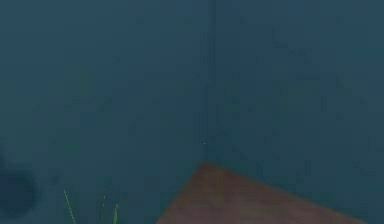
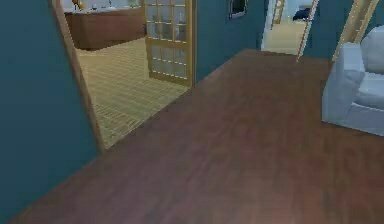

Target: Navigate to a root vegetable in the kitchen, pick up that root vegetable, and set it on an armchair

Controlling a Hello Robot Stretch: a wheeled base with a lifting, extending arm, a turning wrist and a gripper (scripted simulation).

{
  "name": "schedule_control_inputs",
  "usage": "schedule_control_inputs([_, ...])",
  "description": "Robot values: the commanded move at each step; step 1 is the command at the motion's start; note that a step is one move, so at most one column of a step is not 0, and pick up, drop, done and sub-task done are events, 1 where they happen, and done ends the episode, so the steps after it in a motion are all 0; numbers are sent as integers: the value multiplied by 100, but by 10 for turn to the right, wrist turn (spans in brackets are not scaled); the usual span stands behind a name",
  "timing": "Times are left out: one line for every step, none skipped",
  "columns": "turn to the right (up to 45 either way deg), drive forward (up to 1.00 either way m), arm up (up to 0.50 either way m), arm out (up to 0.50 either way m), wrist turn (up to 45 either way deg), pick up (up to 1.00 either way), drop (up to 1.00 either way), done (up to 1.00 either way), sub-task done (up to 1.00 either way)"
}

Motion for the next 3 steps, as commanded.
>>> schedule_control_inputs([450, 0, 0, 0, 0, 0, 0, 0, 0])
schedule_control_inputs([450, 0, 0, 0, 0, 0, 0, 0, 0])
schedule_control_inputs([450, 0, 0, 0, 0, 0, 0, 0, 0])
